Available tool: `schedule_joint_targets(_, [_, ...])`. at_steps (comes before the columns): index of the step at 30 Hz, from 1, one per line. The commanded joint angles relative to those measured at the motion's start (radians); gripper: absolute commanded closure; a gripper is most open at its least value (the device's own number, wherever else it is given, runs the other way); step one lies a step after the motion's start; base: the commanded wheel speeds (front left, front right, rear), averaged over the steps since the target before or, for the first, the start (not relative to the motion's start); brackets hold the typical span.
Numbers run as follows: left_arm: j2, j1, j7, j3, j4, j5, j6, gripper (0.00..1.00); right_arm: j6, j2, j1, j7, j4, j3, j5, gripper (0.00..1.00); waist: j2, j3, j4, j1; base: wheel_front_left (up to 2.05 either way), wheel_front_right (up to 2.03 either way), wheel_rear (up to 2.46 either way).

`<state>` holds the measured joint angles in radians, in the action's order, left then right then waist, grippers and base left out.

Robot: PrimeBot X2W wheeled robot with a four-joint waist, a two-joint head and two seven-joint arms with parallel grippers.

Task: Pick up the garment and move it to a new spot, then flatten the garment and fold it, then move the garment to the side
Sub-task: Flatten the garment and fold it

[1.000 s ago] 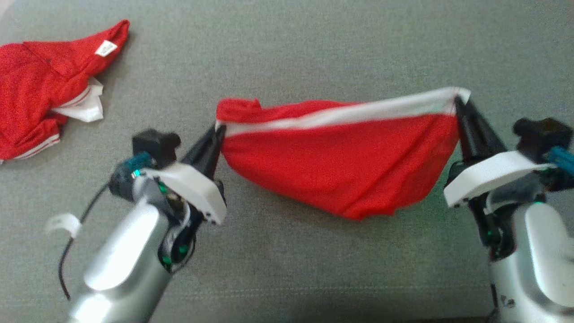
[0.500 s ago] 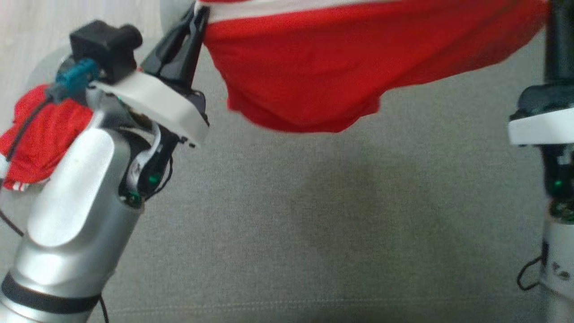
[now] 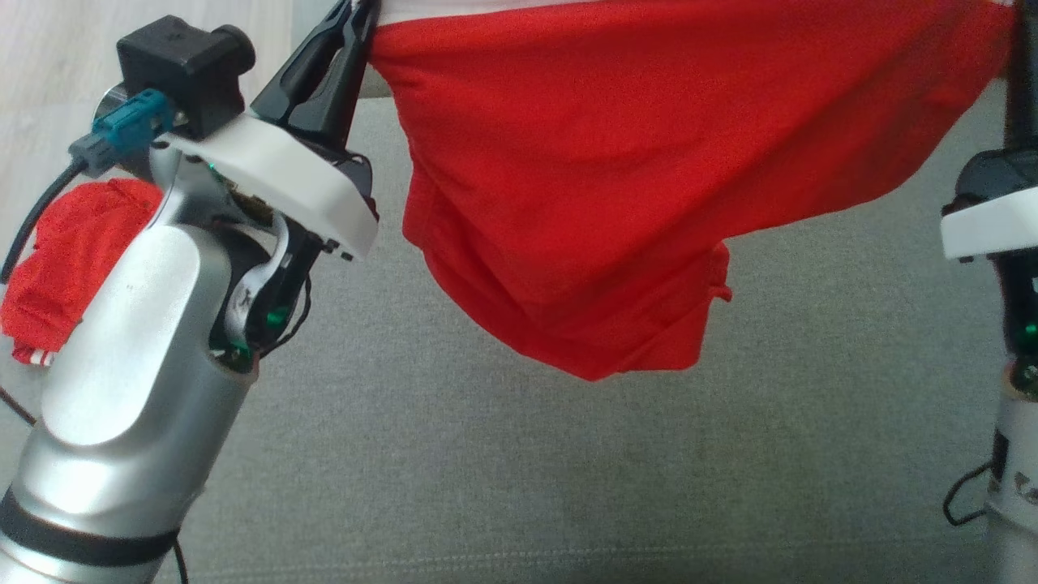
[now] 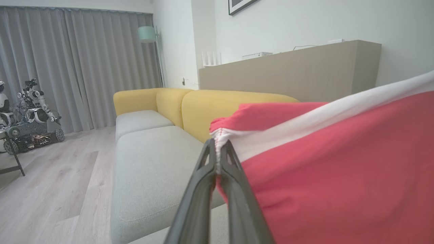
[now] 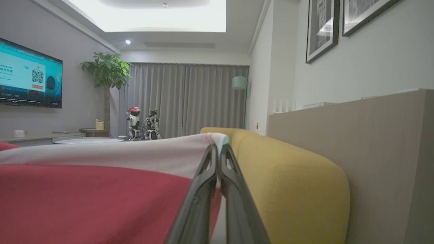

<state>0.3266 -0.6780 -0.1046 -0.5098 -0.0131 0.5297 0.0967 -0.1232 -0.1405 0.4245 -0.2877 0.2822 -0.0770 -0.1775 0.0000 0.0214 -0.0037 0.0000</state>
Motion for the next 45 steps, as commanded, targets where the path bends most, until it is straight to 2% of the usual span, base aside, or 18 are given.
schedule_joint_targets(1, [0.032,-0.055,-0.001,0.043,0.012,0.009,0.000,1.00,-0.008,-0.002,0.043,-0.006,0.009,0.013,-0.014,1.00,0.0000,0.013,0.002,0.0000,0.00,0.00,0.00])
schedule_joint_targets(6, [0.006,-0.133,0.029,0.042,-0.105,0.021,-0.040,1.00,-0.008,-0.011,0.146,0.010,-0.120,0.026,-0.046,1.00,0.0000,0.053,0.001,0.0000,0.00,0.00,0.00])
schedule_joint_targets(10, [-0.030,-0.269,0.111,0.050,-0.268,0.011,-0.088,1.00,-0.008,-0.015,0.323,0.054,-0.293,0.062,-0.065,1.00,0.0000,0.105,-0.009,0.0000,0.00,0.00,0.00])
schedule_joint_targets(17, [-0.107,-0.524,0.319,0.051,-0.643,-0.039,-0.152,1.00,-0.008,0.032,0.663,0.298,-0.738,0.128,-0.053,1.00,0.0000,0.184,-0.044,0.0000,0.00,0.00,0.00])
schedule_joint_targets(18, [-0.107,-0.524,0.319,0.051,-0.643,-0.039,-0.152,1.00,-0.008,0.032,0.663,0.298,-0.738,0.128,-0.053,1.00,0.0000,0.184,-0.044,0.0000,0.00,0.00,0.00])
schedule_joint_targets(21, [-0.138,-0.570,0.350,0.045,-0.795,-0.051,-0.165,1.00,-0.008,0.059,0.746,0.375,-0.932,0.182,-0.045,1.00,0.0000,0.216,-0.059,0.0000,0.00,0.00,0.00])
schedule_joint_targets(22, [-0.159,-0.576,0.360,0.046,-0.866,-0.052,-0.176,1.00,-0.008,0.073,0.775,0.404,-1.047,0.222,-0.048,1.00,0.0000,0.240,-0.064,0.0000,0.00,0.00,0.00])
schedule_joint_targets(23, [-0.159,-0.576,0.360,0.046,-0.866,-0.052,-0.176,1.00,-0.008,0.073,0.775,0.404,-1.047,0.222,-0.048,1.00,0.0000,0.240,-0.064,0.0000,0.00,0.00,0.00])
schedule_joint_targets(29, [-0.199,-0.505,0.366,0.099,-0.971,-0.031,-0.193,1.00,-0.008,0.088,0.765,0.438,-1.280,0.360,-0.110,1.00,0.0000,0.313,-0.065,0.0000,0.00,0.00,0.00])
schedule_joint_targets(34, [-0.234,-0.384,0.366,0.131,-1.016,-0.031,-0.189,1.00,-0.008,0.090,0.672,0.456,-1.331,0.480,-0.237,1.00,0.0000,0.332,-0.053,0.0000,0.00,0.00,0.00])
schedule_joint_targets(36, [-0.248,-0.321,0.366,0.147,-0.985,-0.033,-0.186,1.00,-0.008,0.090,0.621,0.470,-1.335,0.499,-0.286,1.00,0.0000,0.332,-0.043,0.0000,0.00,0.00,0.00])
schedule_joint_targets(42, [-0.267,-0.075,0.366,0.174,-0.832,-0.058,-0.196,1.00,-0.008,0.084,0.423,0.514,-1.301,0.515,-0.366,1.00,0.0000,0.294,-0.026,0.0000,0.00,0.00,0.00])
schedule_joint_targets(45, [-0.269,0.083,0.366,0.203,-0.713,-0.077,-0.196,1.00,-0.008,0.046,0.275,0.532,-1.224,0.492,-0.390,1.00,0.0000,0.263,-0.019,0.0000,0.00,0.00,0.00])
